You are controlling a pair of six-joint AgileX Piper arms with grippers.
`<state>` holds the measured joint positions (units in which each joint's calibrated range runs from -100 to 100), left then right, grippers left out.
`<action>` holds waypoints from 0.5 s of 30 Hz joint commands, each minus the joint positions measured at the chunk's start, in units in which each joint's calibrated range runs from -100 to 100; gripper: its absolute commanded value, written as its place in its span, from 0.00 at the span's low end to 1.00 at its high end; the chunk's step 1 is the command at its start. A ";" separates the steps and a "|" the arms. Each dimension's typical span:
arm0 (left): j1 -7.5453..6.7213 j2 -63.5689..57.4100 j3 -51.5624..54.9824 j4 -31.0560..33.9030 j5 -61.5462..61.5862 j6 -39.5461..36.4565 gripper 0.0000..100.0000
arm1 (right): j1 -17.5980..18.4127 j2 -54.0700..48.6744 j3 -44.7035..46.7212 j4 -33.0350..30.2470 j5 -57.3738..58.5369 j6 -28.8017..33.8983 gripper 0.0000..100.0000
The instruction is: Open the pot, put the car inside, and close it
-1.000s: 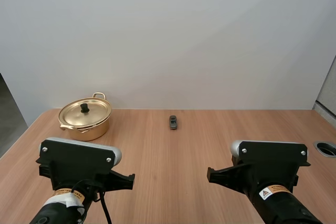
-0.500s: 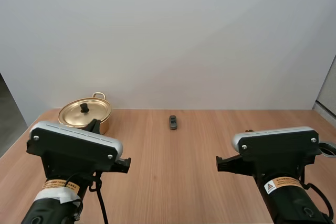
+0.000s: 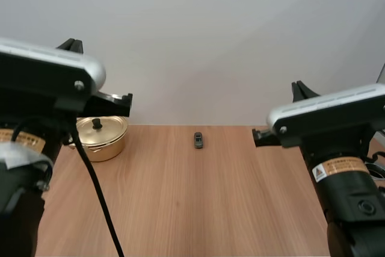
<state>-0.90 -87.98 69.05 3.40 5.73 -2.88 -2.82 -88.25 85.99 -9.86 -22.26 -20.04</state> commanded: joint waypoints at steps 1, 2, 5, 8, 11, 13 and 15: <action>1.30 15.28 -19.49 2.81 49.43 -10.48 0.00 | -0.02 21.99 -27.35 0.18 39.71 2.86 0.00; 1.93 18.94 -22.23 4.13 53.77 -11.02 0.00 | -0.02 24.90 -31.75 0.49 48.17 2.86 0.00; 3.57 28.54 -29.86 5.95 63.39 -11.23 0.00 | 0.61 34.41 -48.39 4.13 74.16 1.91 0.00; 5.04 37.46 -38.24 6.22 71.29 -11.23 0.00 | 2.05 43.11 -62.43 15.34 100.03 -8.81 0.00; 6.31 45.34 -47.91 5.54 80.76 -11.23 0.00 | 3.92 51.43 -73.27 29.10 122.26 -18.33 0.00; 7.13 50.28 -53.02 3.82 88.20 -9.28 0.00 | 5.16 56.04 -78.27 36.02 122.26 -19.23 0.00; 8.26 55.27 -56.69 1.62 94.27 -5.06 0.00 | 6.20 59.42 -81.04 37.46 122.26 -19.13 0.00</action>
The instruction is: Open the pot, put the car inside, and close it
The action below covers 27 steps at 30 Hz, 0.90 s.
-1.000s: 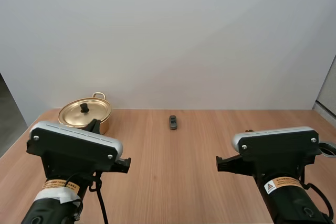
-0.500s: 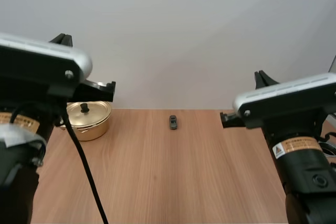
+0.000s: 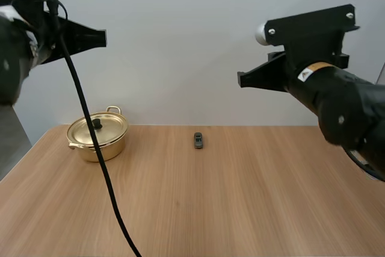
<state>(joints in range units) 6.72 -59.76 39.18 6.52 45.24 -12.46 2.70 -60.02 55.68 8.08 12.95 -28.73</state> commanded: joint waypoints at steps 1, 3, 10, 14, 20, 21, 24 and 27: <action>1.33 29.11 -28.16 -2.22 54.76 6.38 0.00 | 0.76 32.66 -51.68 18.85 87.05 -10.43 0.00; 2.45 32.61 -29.33 -2.47 54.76 7.55 0.00 | 0.76 34.62 -52.09 15.11 87.05 -10.43 0.00; 3.00 36.15 -29.33 0.87 54.76 7.55 0.00 | 0.76 37.94 -52.09 6.69 83.56 -6.49 0.00; 3.00 36.15 -29.33 0.74 54.43 7.76 0.01 | 0.76 39.17 -52.09 7.35 79.83 -3.93 0.00; 3.00 36.31 -28.73 -0.38 47.31 7.55 0.72 | 0.76 41.97 -52.09 7.61 87.05 -5.58 1.00; 3.00 36.69 -28.58 -0.88 47.47 7.55 0.97 | 0.76 42.14 -52.09 7.66 87.05 -5.92 1.00; 3.00 38.68 -28.58 -3.12 51.23 9.85 1.00 | 0.76 42.56 -52.09 8.15 87.05 -6.10 1.00; 3.00 40.97 -28.58 -3.25 51.51 11.44 1.00 | 0.76 42.56 -52.09 11.78 87.05 -6.10 1.00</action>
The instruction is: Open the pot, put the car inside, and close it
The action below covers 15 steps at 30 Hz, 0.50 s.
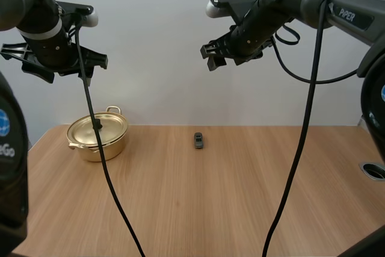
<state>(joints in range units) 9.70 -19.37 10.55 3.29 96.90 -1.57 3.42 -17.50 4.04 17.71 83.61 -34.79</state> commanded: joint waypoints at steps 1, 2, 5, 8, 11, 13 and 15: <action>0.02 1.16 0.05 0.11 -0.36 0.55 1.00 | 0.03 0.04 -0.45 3.89 16.39 -0.04 1.00; 0.02 1.72 0.05 0.31 -0.98 0.55 1.00 | 0.03 0.04 -0.45 5.61 16.37 -0.04 1.00; 0.02 3.31 0.18 0.40 -2.83 -0.09 1.00 | 0.03 0.04 -0.45 9.73 12.34 -0.04 1.00; 0.02 4.42 1.48 0.40 -6.29 -1.35 1.00 | 0.03 0.30 -0.45 10.73 7.38 -0.28 1.00; 0.02 5.17 3.01 0.01 -13.28 -1.35 1.00 | 0.03 0.99 -0.45 10.73 3.83 -1.80 1.00; 0.02 6.15 3.78 -0.11 -18.24 -1.78 1.00 | 0.03 1.10 -0.30 10.21 5.18 -2.12 1.00; 0.02 7.70 3.77 -0.11 -20.67 -3.60 1.00 | 0.03 1.10 -0.30 9.46 9.17 -2.71 1.00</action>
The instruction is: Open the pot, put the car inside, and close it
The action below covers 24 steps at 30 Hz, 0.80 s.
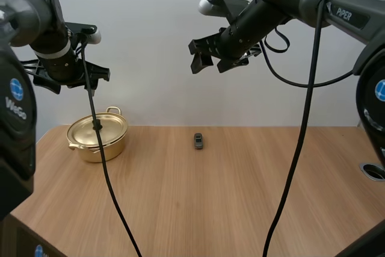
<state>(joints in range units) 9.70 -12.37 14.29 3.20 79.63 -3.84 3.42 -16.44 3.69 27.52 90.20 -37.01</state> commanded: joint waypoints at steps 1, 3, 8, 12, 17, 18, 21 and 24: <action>0.02 1.57 0.04 -0.02 -4.22 -1.33 1.00 | 0.03 0.03 0.05 -0.35 4.78 -1.30 1.00; 0.02 3.66 0.04 -0.62 -5.90 -1.33 1.00 | 0.03 0.03 0.05 -0.35 7.99 -1.88 1.00; 0.02 9.25 0.04 -6.62 -10.76 -1.43 1.00 | -1.73 -0.10 0.05 -0.35 9.80 -2.37 1.00; 0.02 13.59 0.04 -9.12 -12.38 -2.03 1.00 | -4.14 -0.10 0.05 -0.35 9.80 -2.37 1.00; 0.02 16.50 0.04 -9.22 -15.31 -2.03 1.00 | -4.81 -0.10 0.05 -0.35 9.80 -2.37 1.00; 0.02 17.06 0.04 -9.11 -15.90 -2.03 1.00 | -4.81 -0.10 0.05 -0.24 9.80 -2.37 1.00; 0.02 18.05 0.04 -8.59 -18.79 -2.03 1.00 | -4.81 -0.10 0.05 -0.34 9.80 -2.37 1.00; 0.02 18.87 0.04 -8.48 -21.07 -1.59 1.00 | -4.81 -0.10 0.05 -0.34 9.80 -2.37 1.00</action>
<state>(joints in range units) 9.70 6.31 14.29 -5.33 59.02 -5.84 -1.39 -16.55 3.69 27.23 99.91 -39.35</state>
